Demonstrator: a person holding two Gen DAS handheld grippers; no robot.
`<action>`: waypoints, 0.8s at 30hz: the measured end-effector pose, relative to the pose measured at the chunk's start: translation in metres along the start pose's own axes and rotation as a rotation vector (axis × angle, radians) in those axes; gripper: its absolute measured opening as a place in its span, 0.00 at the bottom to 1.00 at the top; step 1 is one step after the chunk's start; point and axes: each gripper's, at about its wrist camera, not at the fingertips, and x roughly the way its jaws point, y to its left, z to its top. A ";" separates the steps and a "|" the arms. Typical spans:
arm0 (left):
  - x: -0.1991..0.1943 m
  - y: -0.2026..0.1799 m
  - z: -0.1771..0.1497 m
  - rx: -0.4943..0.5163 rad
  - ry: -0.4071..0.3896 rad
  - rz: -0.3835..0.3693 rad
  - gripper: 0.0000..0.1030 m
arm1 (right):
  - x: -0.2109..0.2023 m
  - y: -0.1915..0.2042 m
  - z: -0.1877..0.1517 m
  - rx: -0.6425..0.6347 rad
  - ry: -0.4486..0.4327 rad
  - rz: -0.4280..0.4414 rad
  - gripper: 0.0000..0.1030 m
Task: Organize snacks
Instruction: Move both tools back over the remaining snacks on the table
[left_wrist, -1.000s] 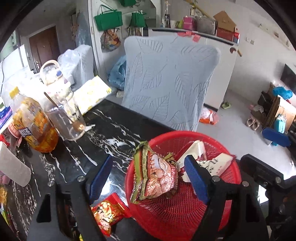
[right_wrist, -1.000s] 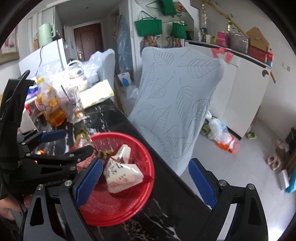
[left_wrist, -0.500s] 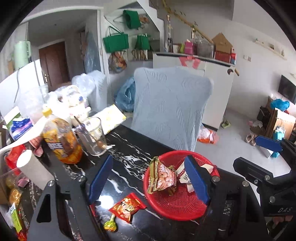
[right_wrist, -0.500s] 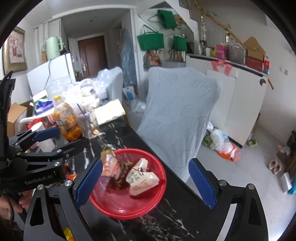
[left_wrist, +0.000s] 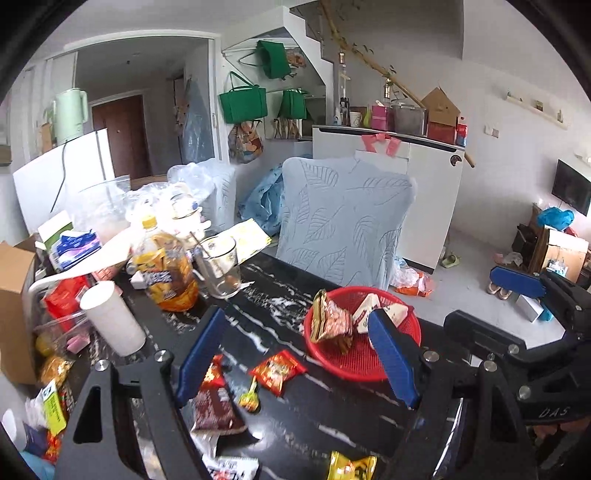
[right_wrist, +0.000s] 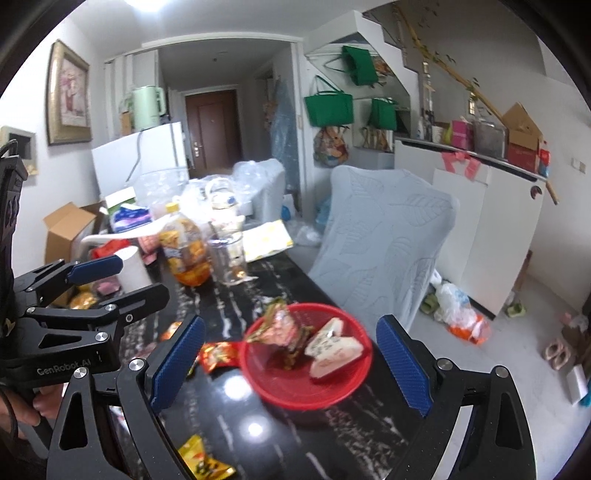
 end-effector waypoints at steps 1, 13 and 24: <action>-0.005 0.001 -0.003 -0.002 0.000 0.000 0.77 | -0.004 0.006 -0.003 -0.009 0.001 0.008 0.92; -0.046 0.020 -0.053 -0.073 0.045 0.087 0.77 | -0.021 0.052 -0.043 -0.056 0.048 0.135 0.93; -0.060 0.050 -0.098 -0.198 0.101 0.171 0.77 | -0.001 0.081 -0.068 -0.094 0.128 0.244 0.93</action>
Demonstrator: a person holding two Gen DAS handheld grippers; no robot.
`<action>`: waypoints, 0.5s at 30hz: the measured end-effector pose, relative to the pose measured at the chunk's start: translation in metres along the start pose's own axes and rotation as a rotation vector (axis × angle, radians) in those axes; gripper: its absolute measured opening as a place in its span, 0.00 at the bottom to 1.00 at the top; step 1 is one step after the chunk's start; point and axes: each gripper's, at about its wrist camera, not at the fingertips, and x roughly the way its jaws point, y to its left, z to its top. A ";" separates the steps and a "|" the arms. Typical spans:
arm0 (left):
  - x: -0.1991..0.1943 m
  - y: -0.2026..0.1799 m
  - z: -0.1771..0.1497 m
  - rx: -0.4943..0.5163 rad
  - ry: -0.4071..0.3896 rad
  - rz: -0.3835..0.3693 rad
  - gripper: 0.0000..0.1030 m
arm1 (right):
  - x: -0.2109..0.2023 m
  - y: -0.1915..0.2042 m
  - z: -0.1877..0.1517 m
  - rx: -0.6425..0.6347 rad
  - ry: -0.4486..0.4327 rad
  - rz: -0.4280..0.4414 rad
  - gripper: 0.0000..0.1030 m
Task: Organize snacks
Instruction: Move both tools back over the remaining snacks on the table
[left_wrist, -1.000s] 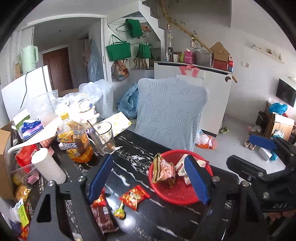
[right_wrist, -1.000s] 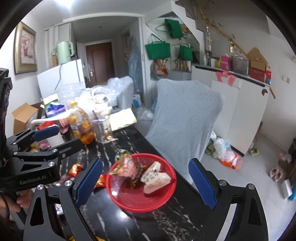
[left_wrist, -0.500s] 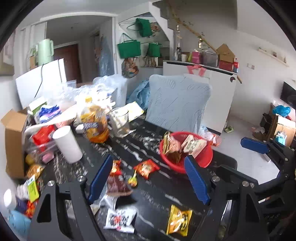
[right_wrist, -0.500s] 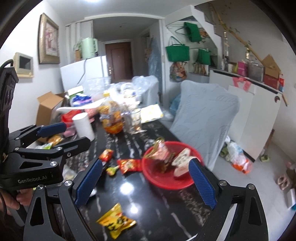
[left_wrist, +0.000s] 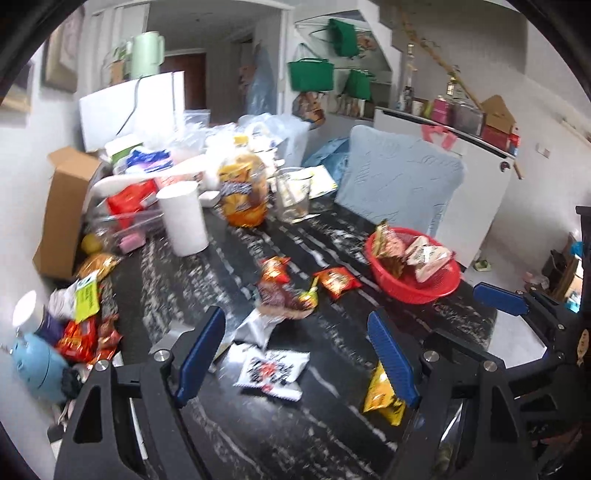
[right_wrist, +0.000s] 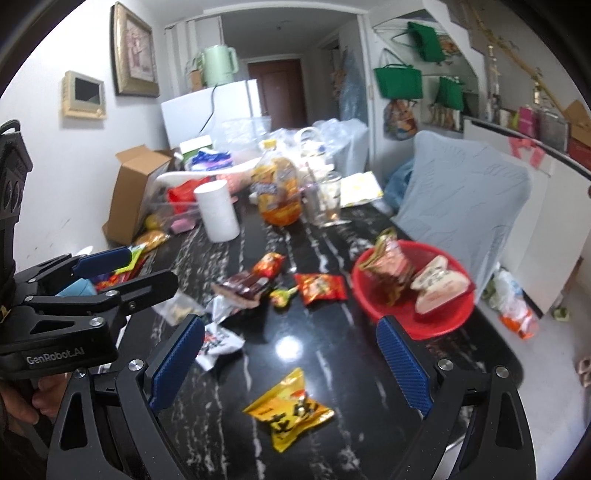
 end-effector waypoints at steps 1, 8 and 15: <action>-0.001 0.002 -0.003 -0.003 0.000 0.012 0.77 | 0.003 0.002 -0.002 -0.004 0.007 0.011 0.93; -0.006 0.025 -0.020 -0.030 -0.003 0.099 0.77 | 0.024 0.023 -0.007 -0.052 0.059 0.069 0.93; 0.004 0.058 -0.029 -0.100 0.030 0.137 0.77 | 0.047 0.042 -0.002 -0.102 0.097 0.111 0.93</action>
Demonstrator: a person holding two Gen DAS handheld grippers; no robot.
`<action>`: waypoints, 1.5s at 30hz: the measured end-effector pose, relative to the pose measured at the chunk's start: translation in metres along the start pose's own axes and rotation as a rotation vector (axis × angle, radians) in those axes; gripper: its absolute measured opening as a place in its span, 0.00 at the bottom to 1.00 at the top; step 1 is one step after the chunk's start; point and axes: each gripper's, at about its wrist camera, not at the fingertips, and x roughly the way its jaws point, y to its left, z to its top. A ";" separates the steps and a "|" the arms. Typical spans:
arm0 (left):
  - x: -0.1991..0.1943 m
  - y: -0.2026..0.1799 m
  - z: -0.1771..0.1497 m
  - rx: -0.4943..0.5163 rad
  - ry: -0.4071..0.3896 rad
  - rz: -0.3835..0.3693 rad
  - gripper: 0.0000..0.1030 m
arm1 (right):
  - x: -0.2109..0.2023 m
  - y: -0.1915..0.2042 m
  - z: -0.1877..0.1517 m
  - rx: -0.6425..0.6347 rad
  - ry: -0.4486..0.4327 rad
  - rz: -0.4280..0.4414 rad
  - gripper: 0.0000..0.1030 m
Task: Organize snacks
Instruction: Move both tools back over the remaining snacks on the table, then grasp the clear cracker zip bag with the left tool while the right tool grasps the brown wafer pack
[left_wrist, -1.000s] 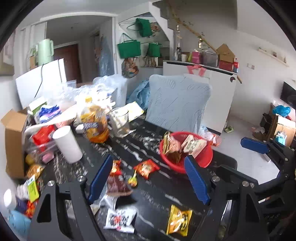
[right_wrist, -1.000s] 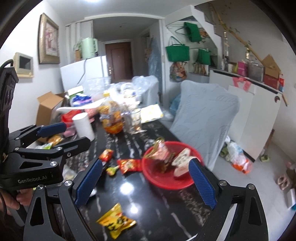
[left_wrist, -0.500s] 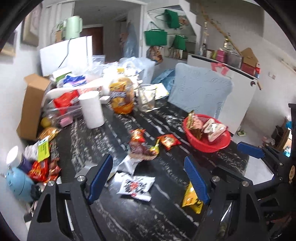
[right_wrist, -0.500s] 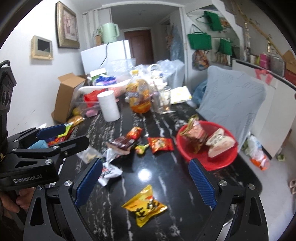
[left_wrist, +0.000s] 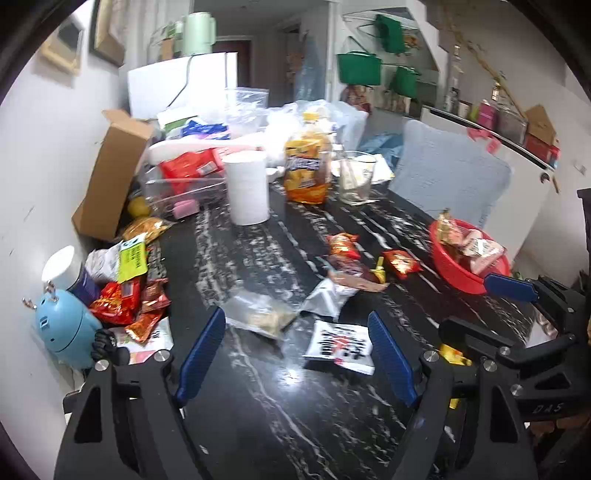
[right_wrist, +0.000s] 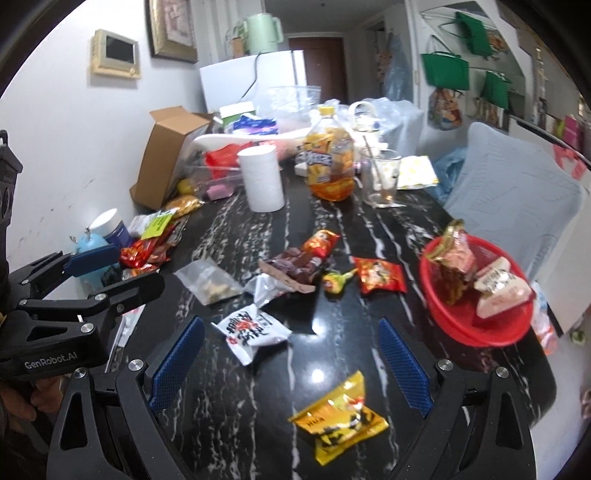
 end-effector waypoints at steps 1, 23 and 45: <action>0.002 0.004 0.000 -0.011 0.001 0.007 0.77 | 0.004 0.002 0.002 -0.005 0.004 0.007 0.93; 0.089 0.056 0.035 -0.091 0.122 0.016 0.77 | 0.115 -0.001 0.052 0.026 0.158 0.098 0.93; 0.146 0.062 0.017 -0.117 0.238 -0.143 0.77 | 0.184 -0.019 0.051 0.094 0.282 0.112 0.60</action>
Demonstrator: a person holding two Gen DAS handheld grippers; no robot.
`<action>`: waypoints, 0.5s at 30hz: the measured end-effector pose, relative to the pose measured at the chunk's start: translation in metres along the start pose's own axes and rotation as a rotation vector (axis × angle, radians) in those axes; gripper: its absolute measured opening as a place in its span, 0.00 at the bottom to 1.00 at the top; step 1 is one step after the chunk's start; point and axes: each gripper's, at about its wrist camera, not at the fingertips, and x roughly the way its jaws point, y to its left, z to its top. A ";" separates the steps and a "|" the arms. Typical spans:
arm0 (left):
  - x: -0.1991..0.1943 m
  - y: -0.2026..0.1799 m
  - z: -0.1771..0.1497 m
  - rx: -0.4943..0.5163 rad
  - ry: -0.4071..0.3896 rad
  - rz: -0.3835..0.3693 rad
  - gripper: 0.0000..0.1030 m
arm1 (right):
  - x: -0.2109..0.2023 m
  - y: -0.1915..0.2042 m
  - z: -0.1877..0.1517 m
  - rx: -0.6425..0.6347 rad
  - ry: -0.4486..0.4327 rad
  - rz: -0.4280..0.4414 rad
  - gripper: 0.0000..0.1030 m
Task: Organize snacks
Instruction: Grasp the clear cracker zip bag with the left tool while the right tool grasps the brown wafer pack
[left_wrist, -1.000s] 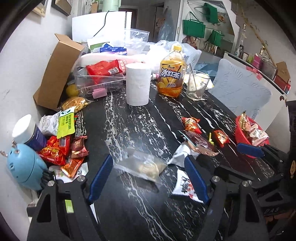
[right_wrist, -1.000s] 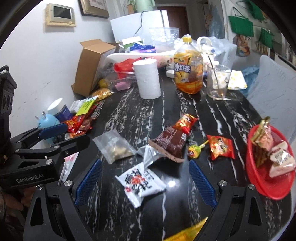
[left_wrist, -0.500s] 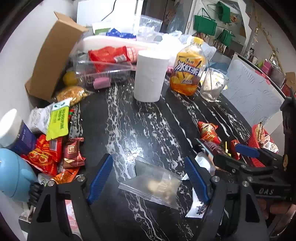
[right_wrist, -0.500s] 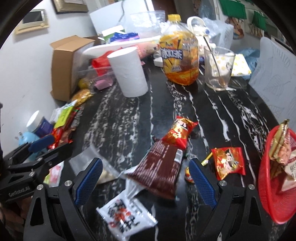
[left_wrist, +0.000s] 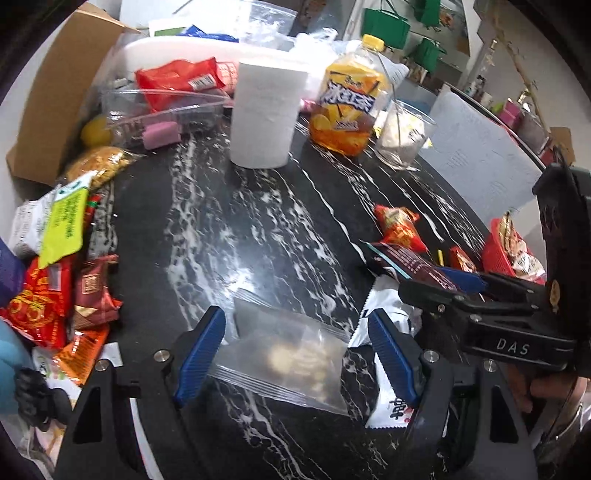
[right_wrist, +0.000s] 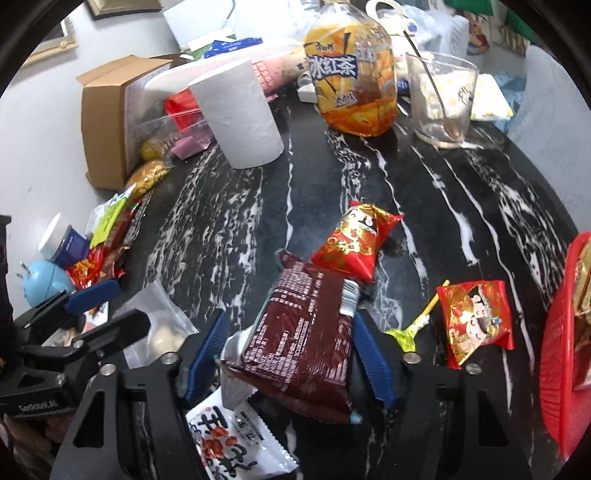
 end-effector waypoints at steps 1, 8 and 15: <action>0.002 -0.001 -0.001 0.004 0.012 -0.002 0.77 | -0.001 0.001 -0.001 -0.007 -0.001 0.004 0.57; 0.014 -0.005 -0.006 0.036 0.076 0.018 0.77 | -0.009 0.007 -0.007 -0.047 -0.016 0.005 0.56; 0.022 -0.011 -0.011 0.061 0.118 0.044 0.77 | -0.018 0.001 -0.016 -0.028 -0.021 -0.002 0.56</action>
